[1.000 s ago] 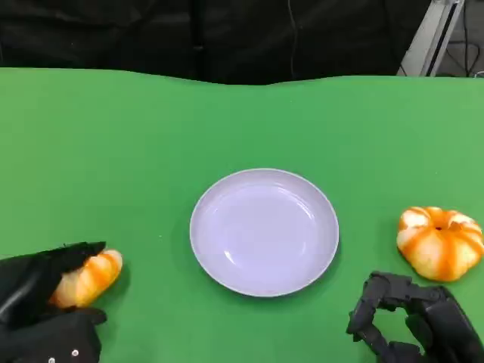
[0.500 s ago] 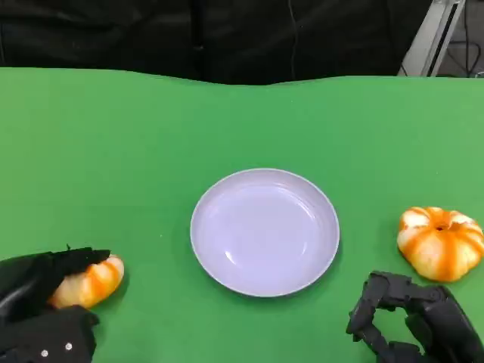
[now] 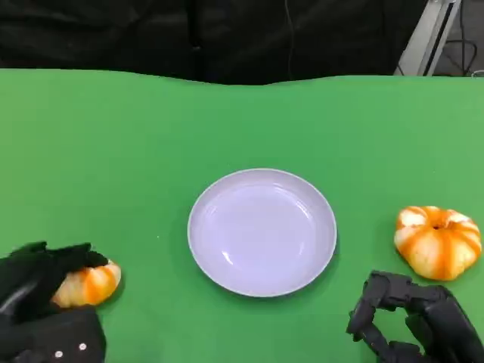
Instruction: Grasp the bread from the table and place it into the plate.
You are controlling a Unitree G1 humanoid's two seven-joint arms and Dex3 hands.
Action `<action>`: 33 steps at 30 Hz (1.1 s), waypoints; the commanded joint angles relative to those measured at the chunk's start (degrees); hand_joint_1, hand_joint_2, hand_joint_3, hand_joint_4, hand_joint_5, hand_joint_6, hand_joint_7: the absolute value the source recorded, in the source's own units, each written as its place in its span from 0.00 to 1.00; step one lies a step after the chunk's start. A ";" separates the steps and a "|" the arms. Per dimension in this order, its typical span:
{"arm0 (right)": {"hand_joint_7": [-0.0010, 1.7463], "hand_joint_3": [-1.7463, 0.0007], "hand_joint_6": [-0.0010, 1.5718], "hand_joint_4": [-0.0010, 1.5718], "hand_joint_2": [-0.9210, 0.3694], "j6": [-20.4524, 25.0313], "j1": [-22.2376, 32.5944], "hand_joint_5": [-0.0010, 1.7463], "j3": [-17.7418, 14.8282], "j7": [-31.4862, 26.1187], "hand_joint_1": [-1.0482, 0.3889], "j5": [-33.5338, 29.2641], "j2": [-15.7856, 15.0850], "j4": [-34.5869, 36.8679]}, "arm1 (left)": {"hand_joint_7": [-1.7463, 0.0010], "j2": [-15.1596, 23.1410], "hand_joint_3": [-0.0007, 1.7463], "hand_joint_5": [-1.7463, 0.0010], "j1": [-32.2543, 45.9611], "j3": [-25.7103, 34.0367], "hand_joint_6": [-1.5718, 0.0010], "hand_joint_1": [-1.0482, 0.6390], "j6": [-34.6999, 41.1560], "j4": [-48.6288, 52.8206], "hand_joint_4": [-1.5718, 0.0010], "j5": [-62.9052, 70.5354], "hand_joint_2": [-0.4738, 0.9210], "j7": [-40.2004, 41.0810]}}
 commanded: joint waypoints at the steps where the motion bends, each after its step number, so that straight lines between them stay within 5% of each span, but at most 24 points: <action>1: 0.75 0.48 0.51 0.51 0.24 0.26 0.27 0.91 -0.50 -0.13 0.59 0.50 -0.72 -0.52 | 0.01 0.08 0.01 0.00 0.95 0.22 0.68 0.63 -1.88 3.31 0.65 0.47 0.94 5.81; 19: 0.75 0.48 0.52 0.51 0.24 0.28 0.49 0.91 -0.31 -0.48 0.58 0.02 -0.43 -0.89 | 0.00 0.30 0.00 0.00 0.04 -0.66 0.65 0.59 -10.92 6.69 0.60 3.23 0.93 20.58; 33: 0.75 0.50 0.51 0.51 0.23 0.12 -0.17 0.91 -0.26 -0.24 0.58 0.19 -0.42 -0.02 | 0.00 1.14 0.00 0.00 7.24 3.21 0.67 0.60 -8.88 -16.93 0.62 6.50 0.94 21.44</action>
